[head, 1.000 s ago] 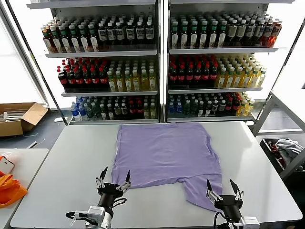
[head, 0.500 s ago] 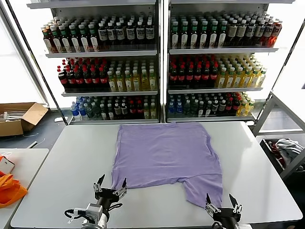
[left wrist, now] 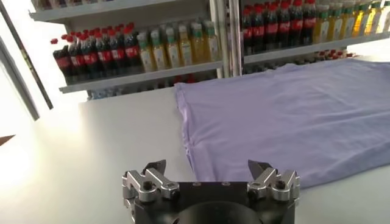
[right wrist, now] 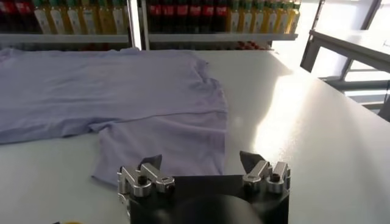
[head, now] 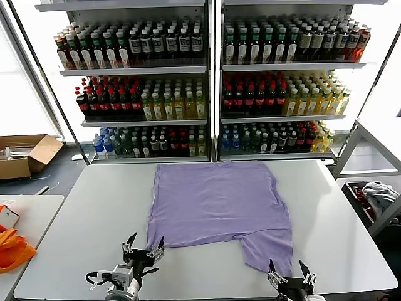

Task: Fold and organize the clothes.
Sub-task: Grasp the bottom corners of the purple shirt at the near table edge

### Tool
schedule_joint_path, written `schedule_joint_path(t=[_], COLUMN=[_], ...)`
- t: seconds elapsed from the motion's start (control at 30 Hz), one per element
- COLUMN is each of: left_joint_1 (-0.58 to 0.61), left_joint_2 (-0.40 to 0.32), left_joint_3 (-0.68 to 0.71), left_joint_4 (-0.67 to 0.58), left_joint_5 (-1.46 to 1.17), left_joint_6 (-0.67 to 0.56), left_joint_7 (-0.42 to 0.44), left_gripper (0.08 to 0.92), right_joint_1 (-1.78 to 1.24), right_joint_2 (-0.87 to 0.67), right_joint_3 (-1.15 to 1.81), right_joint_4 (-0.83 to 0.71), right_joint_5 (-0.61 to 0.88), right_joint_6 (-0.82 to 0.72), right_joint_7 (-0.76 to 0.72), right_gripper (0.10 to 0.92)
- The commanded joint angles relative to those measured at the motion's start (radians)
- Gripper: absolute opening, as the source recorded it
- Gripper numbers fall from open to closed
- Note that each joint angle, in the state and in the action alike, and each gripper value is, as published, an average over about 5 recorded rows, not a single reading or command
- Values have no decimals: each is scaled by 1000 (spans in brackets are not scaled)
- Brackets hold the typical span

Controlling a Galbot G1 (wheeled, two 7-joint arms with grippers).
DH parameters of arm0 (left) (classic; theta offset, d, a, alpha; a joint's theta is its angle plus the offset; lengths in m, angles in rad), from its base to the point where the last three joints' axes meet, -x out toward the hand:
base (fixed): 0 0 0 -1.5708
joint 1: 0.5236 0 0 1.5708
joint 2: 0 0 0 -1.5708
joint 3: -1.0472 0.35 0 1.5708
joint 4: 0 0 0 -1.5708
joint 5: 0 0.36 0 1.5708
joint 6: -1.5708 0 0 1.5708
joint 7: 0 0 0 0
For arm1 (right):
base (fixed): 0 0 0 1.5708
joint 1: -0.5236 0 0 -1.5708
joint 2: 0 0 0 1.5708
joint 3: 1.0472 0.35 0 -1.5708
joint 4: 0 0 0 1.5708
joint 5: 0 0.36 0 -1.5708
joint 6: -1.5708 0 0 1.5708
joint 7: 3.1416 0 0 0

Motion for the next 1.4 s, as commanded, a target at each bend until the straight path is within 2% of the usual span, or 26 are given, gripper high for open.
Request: schedule_joint_path(t=[0.03,0.3,0.4,0.87,1.13,1.23,1.4], left_joint_1=[-2,6,10,21,18,17,6], left_joint_2=[3,9,14,15,12,12,3], left_joint_3=[10,21,20,54,72,69,58], left_joint_4=[20,20,21,17,9,0,-30], left_joint_5=[-22,-13,-14,1,16,15,14], left_joint_6=[12,44,56,82,76,63,-7], left_joint_7=[1,1,1,2,7,7,-4], left_gripper=[823,819,777,377,148,99,88], right_joint_1=[2,4,4,11,23,27,53], right_joint_2=[6,3,1,5,7,8,19], right_joint_3=[-10,-15,-20,-31,-5,10,43], right_joint_4=[-7,-25,-34,-85,-46,-19,7], right_joint_5=[-3,-3,-3,4,-1,-7,-15], right_joint_6=[-4,-4,-2,27,51,65,111], right_joint_7=[5,0,-3,-3,-29,-51,-91], right_gripper=[823,823,801,412,178,118,108])
